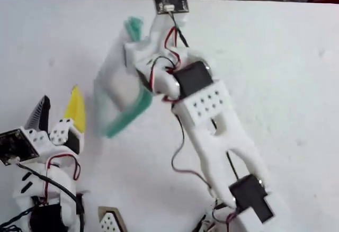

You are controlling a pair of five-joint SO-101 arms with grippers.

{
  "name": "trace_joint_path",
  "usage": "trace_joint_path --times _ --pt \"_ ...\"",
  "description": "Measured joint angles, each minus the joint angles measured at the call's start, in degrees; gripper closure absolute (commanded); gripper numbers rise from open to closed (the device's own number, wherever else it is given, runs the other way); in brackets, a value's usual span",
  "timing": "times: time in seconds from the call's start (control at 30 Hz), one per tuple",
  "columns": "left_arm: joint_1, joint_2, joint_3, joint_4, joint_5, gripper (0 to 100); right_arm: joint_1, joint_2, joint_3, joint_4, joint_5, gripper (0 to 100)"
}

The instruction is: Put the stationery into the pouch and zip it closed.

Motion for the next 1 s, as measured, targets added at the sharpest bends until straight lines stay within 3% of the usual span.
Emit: trace_joint_path --times 0.33,0.53,0.8,1.0 --pt "0.0 0.0 0.0 -0.3 0.0 75 20.8 3.7 29.5 -21.0 0.0 98.1" --pt "2.5 -0.1 1.8 -0.3 0.0 75 23.6 4.1 37.5 -28.0 4.9 98.1" --pt "5.2 0.0 2.5 -0.3 0.0 75 26.9 4.1 46.9 -40.4 6.2 98.1" --pt "5.4 0.0 2.5 -0.3 0.0 75 28.6 4.1 48.4 -41.8 6.2 98.1"
